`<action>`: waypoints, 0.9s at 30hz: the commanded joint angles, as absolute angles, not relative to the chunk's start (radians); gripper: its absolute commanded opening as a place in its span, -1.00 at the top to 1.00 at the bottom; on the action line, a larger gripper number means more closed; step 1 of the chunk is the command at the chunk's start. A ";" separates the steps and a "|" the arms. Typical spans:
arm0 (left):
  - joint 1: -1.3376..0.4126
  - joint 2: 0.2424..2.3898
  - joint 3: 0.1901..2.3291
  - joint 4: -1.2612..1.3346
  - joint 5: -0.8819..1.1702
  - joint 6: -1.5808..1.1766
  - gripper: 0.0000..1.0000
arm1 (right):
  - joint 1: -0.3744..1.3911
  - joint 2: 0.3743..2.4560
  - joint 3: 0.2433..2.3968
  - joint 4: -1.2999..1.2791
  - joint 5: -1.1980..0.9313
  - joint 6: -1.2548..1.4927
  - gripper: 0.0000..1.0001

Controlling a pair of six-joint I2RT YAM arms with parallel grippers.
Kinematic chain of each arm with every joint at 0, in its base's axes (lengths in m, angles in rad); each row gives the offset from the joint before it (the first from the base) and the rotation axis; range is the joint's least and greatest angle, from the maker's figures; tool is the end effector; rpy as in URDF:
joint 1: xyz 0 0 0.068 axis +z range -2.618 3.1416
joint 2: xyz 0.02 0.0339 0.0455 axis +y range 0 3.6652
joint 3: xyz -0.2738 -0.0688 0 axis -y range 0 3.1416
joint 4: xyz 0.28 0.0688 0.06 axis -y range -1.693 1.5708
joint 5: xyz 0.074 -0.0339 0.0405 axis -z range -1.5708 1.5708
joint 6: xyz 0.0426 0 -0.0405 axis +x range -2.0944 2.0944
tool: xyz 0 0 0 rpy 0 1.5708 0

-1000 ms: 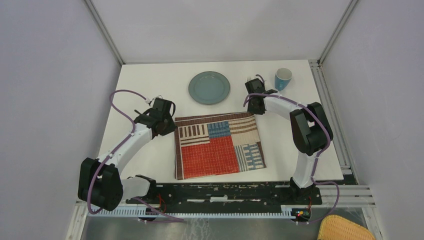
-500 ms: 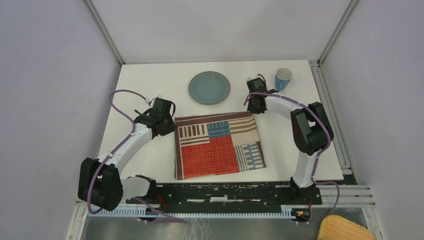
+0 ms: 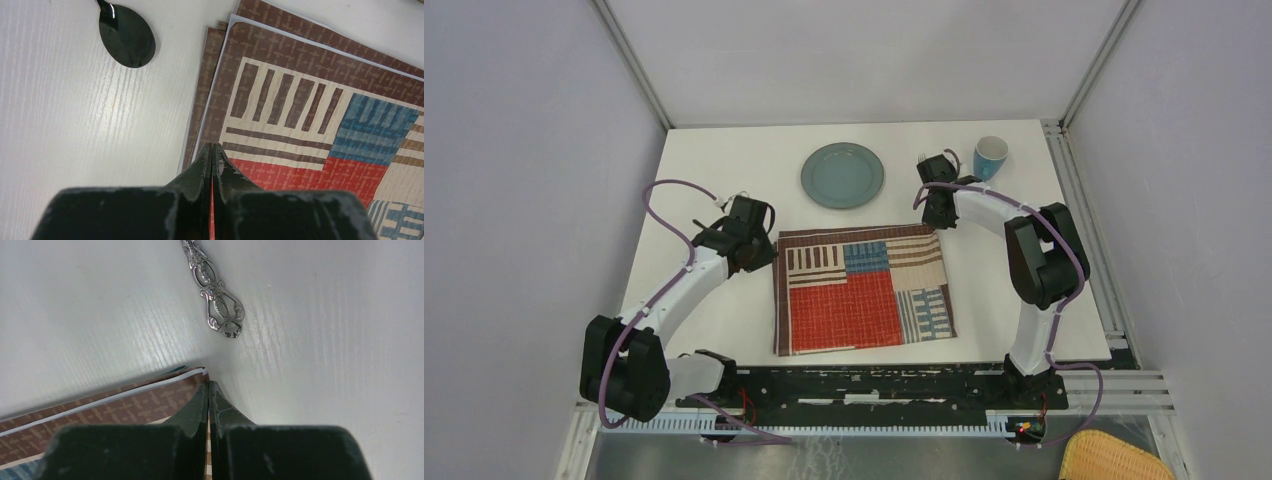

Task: Set the dinner table for one person
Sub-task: Adjust the napkin at the center of the board.

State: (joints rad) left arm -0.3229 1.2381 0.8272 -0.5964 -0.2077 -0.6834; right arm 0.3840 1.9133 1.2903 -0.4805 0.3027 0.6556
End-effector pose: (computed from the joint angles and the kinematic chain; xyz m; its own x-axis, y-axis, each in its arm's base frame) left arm 0.2617 -0.0783 0.2177 -0.7518 -0.4000 -0.5243 -0.3464 0.9160 -0.2021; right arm 0.3997 0.1478 0.1544 -0.7983 0.3051 -0.5193 0.3199 0.9453 0.0637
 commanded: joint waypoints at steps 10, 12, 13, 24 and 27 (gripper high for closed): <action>-0.330 1.229 0.856 -0.584 -0.226 -0.698 0.96 | 0.371 1.974 1.351 -0.474 0.227 0.635 1.00; -0.330 1.227 0.855 -0.583 -0.227 -0.699 0.96 | 0.372 1.982 1.350 -0.458 0.199 0.627 1.00; -0.330 1.228 0.854 -0.583 -0.227 -0.700 0.96 | 0.373 1.986 1.349 -0.449 0.184 0.624 1.00; -0.330 1.231 0.834 -0.575 -0.230 -0.706 0.96 | 0.402 1.901 1.315 -0.381 0.182 0.574 0.56; -0.330 1.247 0.832 -0.559 -0.244 -0.703 0.96 | 0.426 1.862 1.322 -0.366 0.175 0.558 0.55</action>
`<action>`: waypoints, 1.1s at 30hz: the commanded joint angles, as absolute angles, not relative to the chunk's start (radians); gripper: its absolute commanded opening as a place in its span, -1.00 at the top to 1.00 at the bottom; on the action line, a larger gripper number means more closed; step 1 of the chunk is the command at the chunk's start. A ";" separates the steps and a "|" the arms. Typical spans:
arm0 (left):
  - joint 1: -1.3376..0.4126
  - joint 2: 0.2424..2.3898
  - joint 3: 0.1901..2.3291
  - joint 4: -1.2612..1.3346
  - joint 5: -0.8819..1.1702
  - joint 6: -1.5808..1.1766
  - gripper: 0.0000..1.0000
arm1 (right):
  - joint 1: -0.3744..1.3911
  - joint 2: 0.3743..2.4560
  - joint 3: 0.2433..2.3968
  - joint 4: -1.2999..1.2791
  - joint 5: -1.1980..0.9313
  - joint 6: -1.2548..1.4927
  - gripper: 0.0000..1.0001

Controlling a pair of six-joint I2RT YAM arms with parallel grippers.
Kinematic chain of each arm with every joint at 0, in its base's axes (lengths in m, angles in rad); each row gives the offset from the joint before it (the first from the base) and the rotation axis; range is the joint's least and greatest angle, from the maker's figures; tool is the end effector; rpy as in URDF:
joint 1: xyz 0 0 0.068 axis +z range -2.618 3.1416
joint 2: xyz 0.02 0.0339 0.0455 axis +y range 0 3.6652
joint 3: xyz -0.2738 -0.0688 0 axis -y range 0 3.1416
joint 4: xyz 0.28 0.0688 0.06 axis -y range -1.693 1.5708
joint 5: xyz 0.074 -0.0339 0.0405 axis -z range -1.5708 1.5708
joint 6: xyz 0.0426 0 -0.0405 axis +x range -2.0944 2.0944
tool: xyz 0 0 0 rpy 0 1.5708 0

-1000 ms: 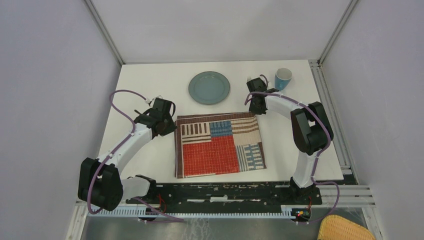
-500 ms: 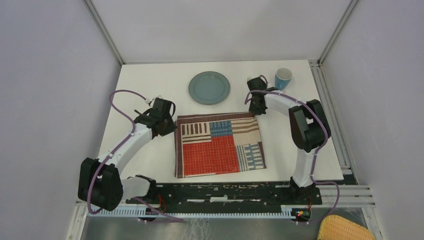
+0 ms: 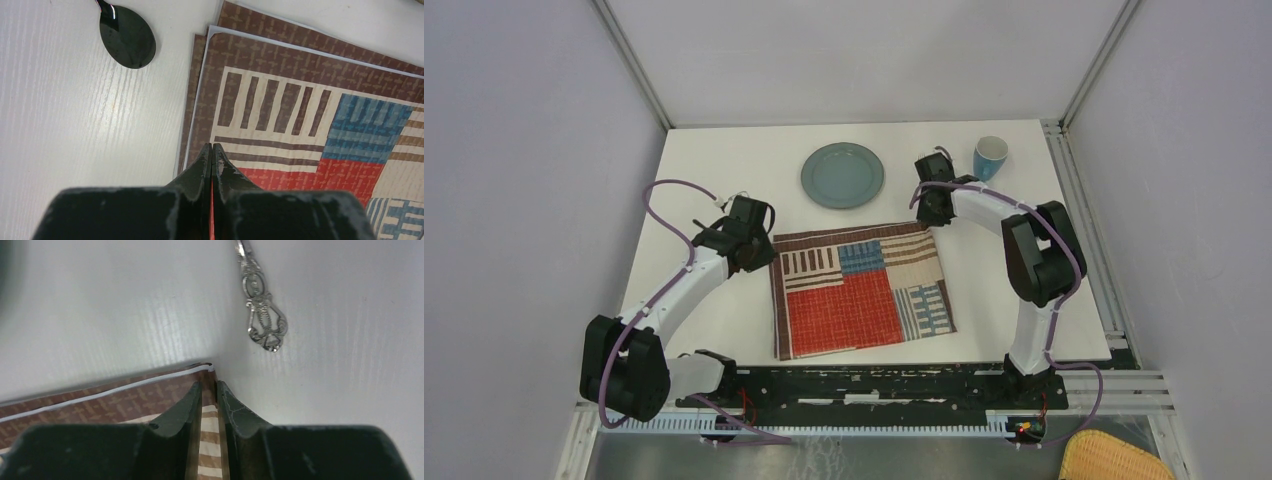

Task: Set the dinner table for one person
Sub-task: Adjust the napkin at the center of the board.

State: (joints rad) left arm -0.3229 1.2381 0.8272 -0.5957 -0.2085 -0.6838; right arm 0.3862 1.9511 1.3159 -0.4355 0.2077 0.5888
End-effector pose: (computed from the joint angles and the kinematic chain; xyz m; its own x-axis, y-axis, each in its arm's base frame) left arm 0.2618 -0.0783 0.2177 -0.7510 -0.4005 -0.5250 -0.3470 0.9158 -0.2022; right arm 0.4091 0.1569 0.1484 -0.8298 0.2492 -0.4993 0.2211 0.9683 0.1158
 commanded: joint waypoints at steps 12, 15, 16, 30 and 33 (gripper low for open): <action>-0.328 1.290 0.832 -0.518 -0.267 -0.705 0.96 | 0.549 1.894 1.496 -0.472 0.272 0.585 0.51; -0.327 1.296 0.837 -0.520 -0.292 -0.694 0.97 | 0.550 1.881 1.465 -0.459 0.294 0.596 0.52; -0.328 1.301 0.838 -0.513 -0.296 -0.692 0.96 | 0.550 1.881 1.460 -0.454 0.281 0.594 0.52; -0.322 1.572 0.957 -0.322 -0.299 -0.648 0.96 | 0.596 1.886 1.399 -0.397 0.118 0.570 1.00; -0.319 1.638 1.021 -0.319 -0.309 -0.641 0.96 | 0.619 1.868 1.367 -0.382 0.095 0.570 1.00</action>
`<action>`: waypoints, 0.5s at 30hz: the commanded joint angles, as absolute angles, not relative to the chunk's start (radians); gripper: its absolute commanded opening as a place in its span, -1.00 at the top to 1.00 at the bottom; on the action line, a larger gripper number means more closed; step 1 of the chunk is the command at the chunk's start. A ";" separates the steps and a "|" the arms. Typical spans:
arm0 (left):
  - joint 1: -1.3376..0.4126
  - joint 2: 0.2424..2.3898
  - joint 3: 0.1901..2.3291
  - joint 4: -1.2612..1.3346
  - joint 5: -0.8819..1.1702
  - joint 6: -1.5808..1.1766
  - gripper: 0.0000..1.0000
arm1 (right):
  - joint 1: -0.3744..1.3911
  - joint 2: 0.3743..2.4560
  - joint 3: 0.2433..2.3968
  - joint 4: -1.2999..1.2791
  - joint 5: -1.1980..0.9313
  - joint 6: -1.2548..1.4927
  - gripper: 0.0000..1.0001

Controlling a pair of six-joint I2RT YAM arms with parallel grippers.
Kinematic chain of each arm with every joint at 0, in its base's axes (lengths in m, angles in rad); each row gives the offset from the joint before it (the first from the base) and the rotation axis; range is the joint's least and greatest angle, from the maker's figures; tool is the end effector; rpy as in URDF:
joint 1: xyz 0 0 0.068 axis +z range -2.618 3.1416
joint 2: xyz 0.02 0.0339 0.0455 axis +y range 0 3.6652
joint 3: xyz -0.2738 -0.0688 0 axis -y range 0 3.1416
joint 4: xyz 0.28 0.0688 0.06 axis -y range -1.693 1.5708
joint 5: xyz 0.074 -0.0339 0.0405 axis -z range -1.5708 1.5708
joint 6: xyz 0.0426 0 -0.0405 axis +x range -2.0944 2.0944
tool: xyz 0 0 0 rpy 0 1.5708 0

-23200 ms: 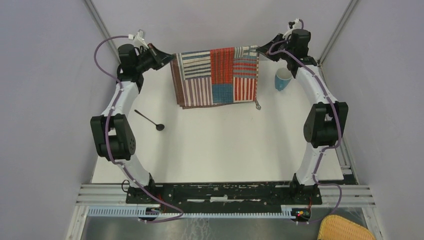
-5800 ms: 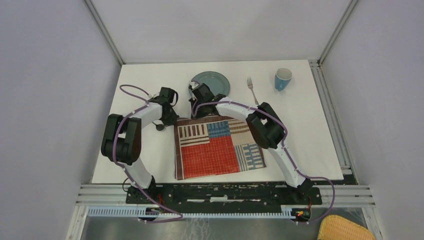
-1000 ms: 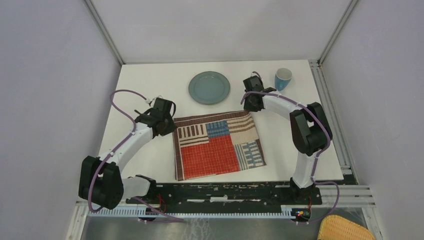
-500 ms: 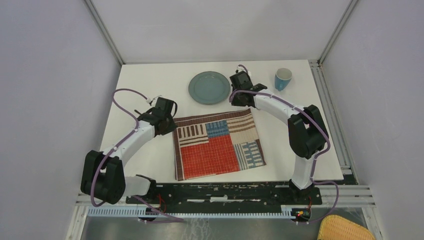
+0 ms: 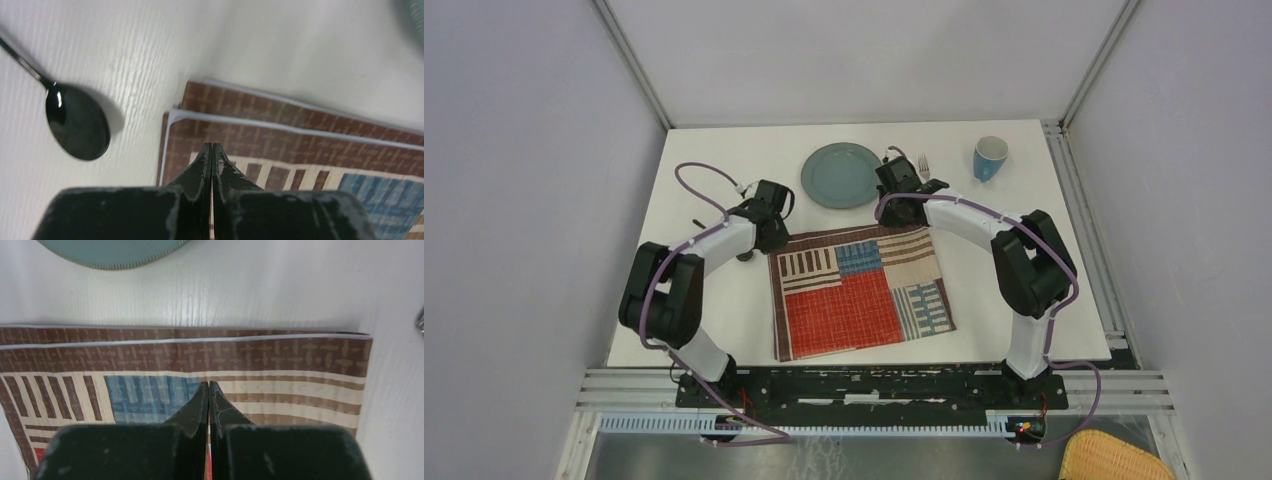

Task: Set the dinner table for one person
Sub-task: Adjust the napkin at the center of the board.

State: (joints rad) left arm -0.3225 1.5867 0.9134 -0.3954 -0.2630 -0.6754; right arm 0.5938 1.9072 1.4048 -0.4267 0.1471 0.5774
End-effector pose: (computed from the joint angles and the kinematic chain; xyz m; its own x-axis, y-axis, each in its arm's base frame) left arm 0.3223 -0.0960 0.1586 -0.7660 -0.3806 -0.5181 -0.3736 0.9194 -0.1230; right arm 0.3799 0.2489 0.1967 -0.8187 0.0988 -0.5656 -0.0404 0.9727 0.2283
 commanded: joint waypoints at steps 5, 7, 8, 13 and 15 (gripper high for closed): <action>-0.318 1.663 1.086 -0.326 -0.335 -0.626 0.96 | 0.657 1.862 1.338 -0.364 0.081 0.573 1.00; -0.308 1.672 1.095 -0.320 -0.341 -0.622 0.96 | 0.669 1.871 1.342 -0.356 0.051 0.578 1.00; -0.303 1.682 1.101 -0.320 -0.339 -0.620 0.96 | 0.678 1.874 1.345 -0.351 0.040 0.577 1.00; -0.275 1.732 1.110 -0.312 -0.327 -0.620 0.96 | 0.729 1.879 1.363 -0.338 0.018 0.580 1.00; -0.268 1.740 1.105 -0.305 -0.324 -0.622 0.97 | 0.748 1.880 1.369 -0.334 0.008 0.581 1.00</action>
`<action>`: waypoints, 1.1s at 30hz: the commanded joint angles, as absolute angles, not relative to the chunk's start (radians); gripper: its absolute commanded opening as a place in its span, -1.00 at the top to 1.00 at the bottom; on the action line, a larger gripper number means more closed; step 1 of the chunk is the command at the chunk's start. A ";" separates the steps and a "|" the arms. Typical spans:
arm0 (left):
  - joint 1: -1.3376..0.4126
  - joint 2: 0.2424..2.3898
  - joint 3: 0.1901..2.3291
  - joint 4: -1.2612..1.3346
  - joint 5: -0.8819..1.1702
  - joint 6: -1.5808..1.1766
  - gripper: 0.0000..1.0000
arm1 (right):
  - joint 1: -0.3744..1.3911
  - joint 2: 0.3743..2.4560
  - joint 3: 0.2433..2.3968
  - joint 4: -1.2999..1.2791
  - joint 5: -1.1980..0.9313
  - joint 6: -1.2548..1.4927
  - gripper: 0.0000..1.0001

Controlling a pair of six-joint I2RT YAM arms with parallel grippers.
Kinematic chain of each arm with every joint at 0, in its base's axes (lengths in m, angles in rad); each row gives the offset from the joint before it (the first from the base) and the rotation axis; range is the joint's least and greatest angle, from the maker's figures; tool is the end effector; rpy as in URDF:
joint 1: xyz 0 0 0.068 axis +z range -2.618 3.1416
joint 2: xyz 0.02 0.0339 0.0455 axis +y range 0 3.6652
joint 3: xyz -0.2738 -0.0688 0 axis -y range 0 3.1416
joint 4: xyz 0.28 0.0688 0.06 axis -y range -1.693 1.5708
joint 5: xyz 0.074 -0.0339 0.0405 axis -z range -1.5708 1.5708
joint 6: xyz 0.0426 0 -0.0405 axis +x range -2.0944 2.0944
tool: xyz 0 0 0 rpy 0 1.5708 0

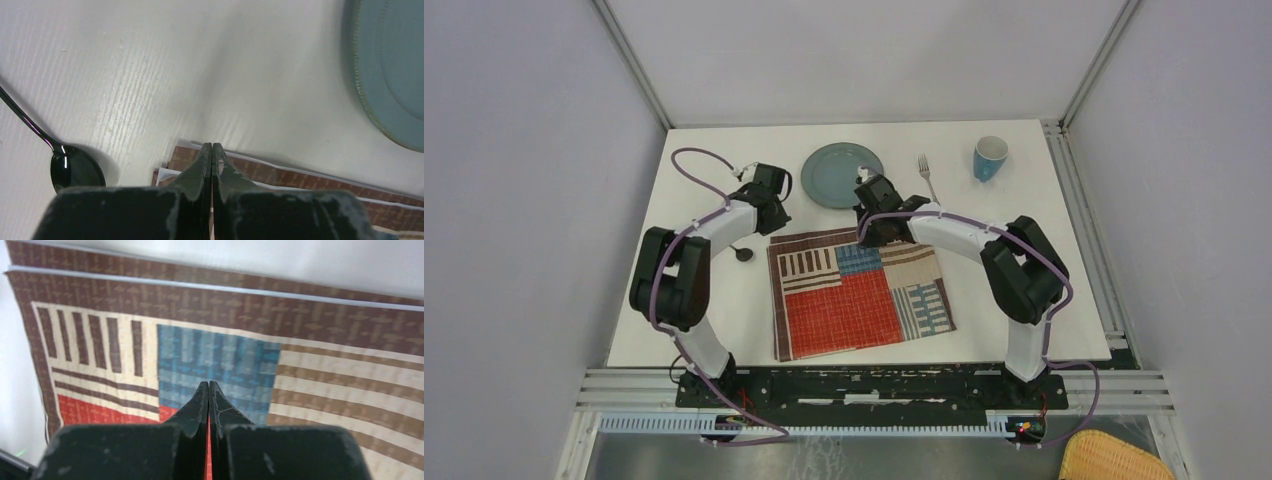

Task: Set the dinner table for one person
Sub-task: Adjust the napkin at the center of the board.

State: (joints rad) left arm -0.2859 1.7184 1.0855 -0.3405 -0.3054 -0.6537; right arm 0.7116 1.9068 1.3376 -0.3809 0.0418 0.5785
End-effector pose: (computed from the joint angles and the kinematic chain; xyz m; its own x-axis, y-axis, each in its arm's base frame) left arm 0.3739 -0.0966 0.1723 -0.6946 -0.4003 -0.5977 -0.3977 0.9060 -0.1447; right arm 0.3391 0.2901 0.1768 -0.8625 -0.0224 -0.5055 -0.1941 0.9373 0.2895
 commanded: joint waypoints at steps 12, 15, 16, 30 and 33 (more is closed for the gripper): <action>-0.250 1.819 1.095 -0.270 -0.285 -0.629 0.96 | 0.857 1.913 1.388 -0.265 -0.073 0.600 1.00; -0.250 1.841 1.096 -0.280 -0.272 -0.632 0.96 | 0.882 1.935 1.412 -0.259 -0.071 0.607 1.00; -0.250 1.845 1.094 -0.283 -0.270 -0.632 0.96 | 0.888 1.942 1.418 -0.255 -0.079 0.611 1.00; -0.250 1.855 1.090 -0.320 -0.255 -0.635 0.96 | 0.946 2.049 1.448 -0.192 -0.113 0.664 1.00; -0.249 1.849 1.086 -0.326 -0.253 -0.640 0.96 | 0.948 2.066 1.451 -0.177 -0.118 0.676 1.00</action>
State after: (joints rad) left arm -0.2531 1.8263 1.0912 -0.2893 -0.2779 -0.6540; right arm 0.9443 2.0499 1.4174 -0.2401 -0.1047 0.6476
